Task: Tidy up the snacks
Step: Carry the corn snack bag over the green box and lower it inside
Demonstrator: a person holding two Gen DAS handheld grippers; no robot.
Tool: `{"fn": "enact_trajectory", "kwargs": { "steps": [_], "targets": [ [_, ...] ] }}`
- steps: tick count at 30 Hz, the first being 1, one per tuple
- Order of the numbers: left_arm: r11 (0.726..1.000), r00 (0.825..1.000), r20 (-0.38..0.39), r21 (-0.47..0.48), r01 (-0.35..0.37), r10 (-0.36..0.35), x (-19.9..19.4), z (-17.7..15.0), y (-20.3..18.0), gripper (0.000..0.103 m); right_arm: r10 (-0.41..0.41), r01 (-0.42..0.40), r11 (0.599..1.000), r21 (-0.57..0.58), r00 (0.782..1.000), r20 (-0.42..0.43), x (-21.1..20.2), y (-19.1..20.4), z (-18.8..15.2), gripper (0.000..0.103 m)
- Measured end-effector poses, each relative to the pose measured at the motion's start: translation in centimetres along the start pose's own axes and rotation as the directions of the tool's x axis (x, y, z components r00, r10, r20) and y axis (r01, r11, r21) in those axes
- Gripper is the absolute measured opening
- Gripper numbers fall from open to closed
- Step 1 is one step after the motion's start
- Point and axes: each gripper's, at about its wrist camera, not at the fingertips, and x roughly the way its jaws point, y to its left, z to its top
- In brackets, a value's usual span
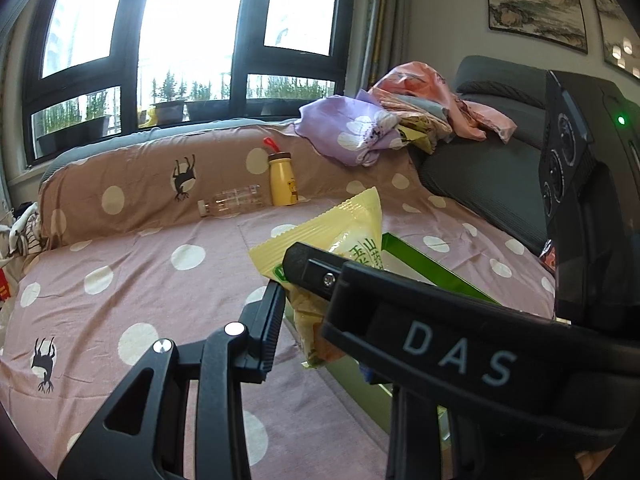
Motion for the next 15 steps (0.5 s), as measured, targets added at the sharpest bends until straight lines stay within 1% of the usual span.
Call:
{"fn": "enact_trajectory", "kwargs": {
  "steps": [3,15],
  "targets": [
    [1.0,1.0,-0.015,0.015,0.013,-0.013,0.9,0.2,-1.1,0.03,-0.006,0.006,0.999,0.038,1.0,0.005,-0.4,-1.4,0.3,0.044],
    [0.995,0.995,-0.074,0.067,0.07,-0.065,3.5,0.7,-4.4,0.03,-0.055,0.051,0.99,0.13,0.998,0.026,-1.7,-5.2,0.9,0.044]
  ]
}}
